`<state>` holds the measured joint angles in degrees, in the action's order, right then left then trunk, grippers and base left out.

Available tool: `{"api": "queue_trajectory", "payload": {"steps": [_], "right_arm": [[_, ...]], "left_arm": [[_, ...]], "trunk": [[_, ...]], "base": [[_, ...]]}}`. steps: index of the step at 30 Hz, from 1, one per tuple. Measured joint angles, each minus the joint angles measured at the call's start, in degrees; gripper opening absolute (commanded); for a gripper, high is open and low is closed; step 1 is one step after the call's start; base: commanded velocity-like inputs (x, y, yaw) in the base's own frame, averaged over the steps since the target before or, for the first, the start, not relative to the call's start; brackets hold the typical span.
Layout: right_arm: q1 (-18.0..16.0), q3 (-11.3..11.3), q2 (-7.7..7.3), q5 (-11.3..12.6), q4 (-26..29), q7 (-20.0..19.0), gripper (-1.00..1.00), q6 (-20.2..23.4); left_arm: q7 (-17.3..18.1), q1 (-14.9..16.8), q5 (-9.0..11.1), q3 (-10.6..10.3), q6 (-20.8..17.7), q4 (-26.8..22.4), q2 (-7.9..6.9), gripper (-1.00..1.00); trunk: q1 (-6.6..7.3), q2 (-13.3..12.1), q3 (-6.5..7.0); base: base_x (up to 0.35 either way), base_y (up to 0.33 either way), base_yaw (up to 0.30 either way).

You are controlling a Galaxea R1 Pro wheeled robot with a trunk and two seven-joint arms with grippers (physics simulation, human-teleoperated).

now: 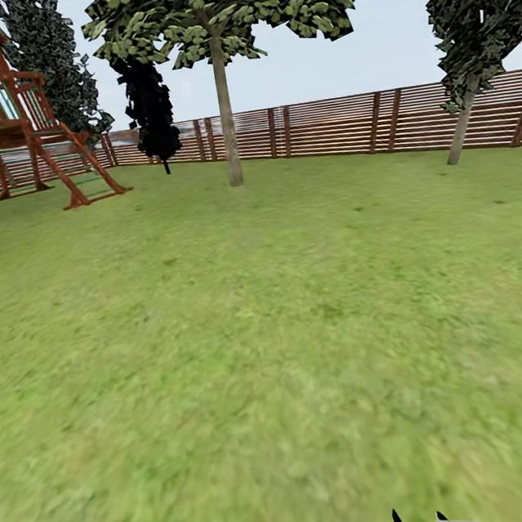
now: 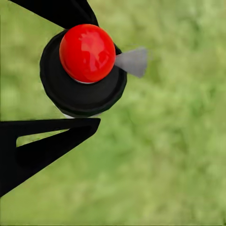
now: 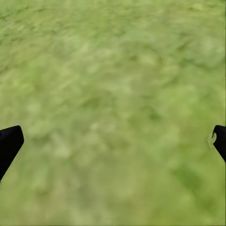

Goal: In the garden, pick up the pesticide atomizer on the floor and spray pesticide onto both trees until each tree trunk is fully covered.

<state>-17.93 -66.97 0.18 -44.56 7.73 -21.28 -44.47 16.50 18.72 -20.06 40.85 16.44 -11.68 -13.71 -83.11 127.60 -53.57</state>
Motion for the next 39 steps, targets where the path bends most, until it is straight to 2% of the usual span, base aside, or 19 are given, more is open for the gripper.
{"api": "queue_trajectory", "payload": {"steps": [39], "right_arm": [[0.0, 0.0, 0.00, 0.0, 0.0, 0.0, 1.00, 0.0]], "left_arm": [[-0.1, 0.0, 0.0, 0.0, 0.0, 0.1, -0.08, -1.00]], "trunk": [[0.00, 0.0, 0.00]], "base": [[0.338, 0.000, 0.000]]}}
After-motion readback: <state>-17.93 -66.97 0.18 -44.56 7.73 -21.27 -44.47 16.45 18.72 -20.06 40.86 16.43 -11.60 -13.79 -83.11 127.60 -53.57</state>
